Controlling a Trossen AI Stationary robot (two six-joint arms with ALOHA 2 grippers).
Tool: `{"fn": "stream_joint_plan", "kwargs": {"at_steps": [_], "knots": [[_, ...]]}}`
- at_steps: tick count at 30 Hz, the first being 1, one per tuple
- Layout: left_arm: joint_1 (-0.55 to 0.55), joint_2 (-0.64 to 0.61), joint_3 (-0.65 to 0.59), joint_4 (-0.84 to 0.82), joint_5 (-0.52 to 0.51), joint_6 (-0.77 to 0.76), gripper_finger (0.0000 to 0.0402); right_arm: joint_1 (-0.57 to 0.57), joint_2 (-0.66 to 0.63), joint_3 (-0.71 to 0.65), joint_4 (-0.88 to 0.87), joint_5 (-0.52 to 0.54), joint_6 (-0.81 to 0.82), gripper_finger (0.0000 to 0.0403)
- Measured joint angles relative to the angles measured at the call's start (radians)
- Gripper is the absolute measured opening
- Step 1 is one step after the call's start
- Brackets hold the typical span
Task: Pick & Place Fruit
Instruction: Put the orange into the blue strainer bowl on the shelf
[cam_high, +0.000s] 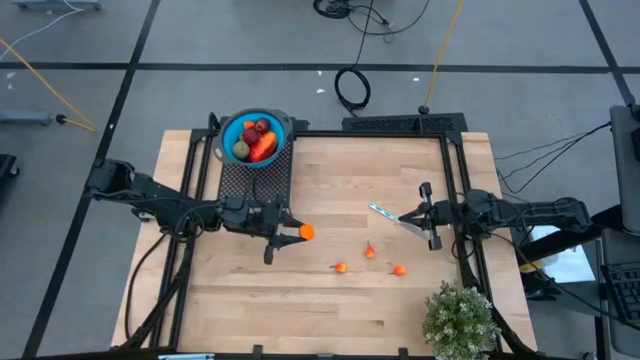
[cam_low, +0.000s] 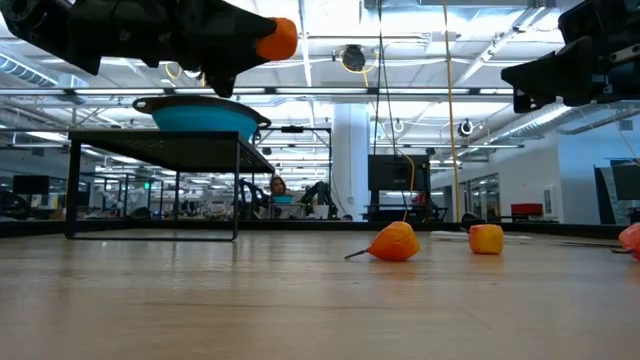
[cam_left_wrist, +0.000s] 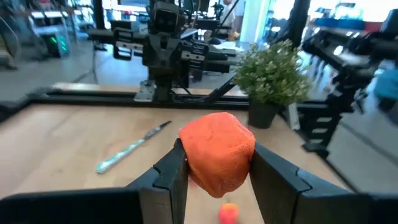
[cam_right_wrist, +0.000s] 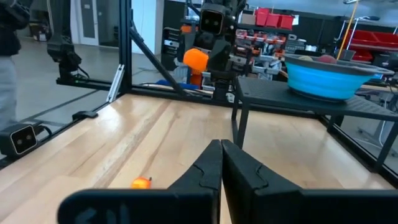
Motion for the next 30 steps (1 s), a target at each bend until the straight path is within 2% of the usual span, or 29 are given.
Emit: {"fn": "stream_joint_plan", "kwargs": {"at_steps": [9, 15, 17, 21, 28, 30], "knots": [[-0.047, 0.0, 0.0, 0.0, -0.113, 0.143, 0.014, -0.002, 0.0, 0.0, -0.003, 0.0, 0.004, 0.0], [-0.097, -0.011, 0.0, 0.031, -0.095, 0.224, 0.014, -0.002, 0.0, 0.0, -0.015, 0.0, 0.002, 0.0], [-0.116, -0.011, 0.0, 0.073, -0.043, 0.261, 0.014, -0.002, 0.0, 0.0, -0.018, 0.0, 0.002, 0.0], [-0.143, -0.012, 0.0, 0.166, 0.127, 0.319, 0.014, -0.001, 0.0, 0.0, -0.021, 0.0, -0.004, 0.0], [-0.149, -0.011, 0.0, 0.27, 0.447, 0.308, 0.014, -0.001, 0.0, 0.0, -0.021, 0.0, -0.004, 0.0], [-0.149, -0.012, 0.0, 0.283, 0.507, 0.307, 0.014, -0.001, 0.0, 0.0, -0.021, 0.0, -0.004, 0.0]]}}
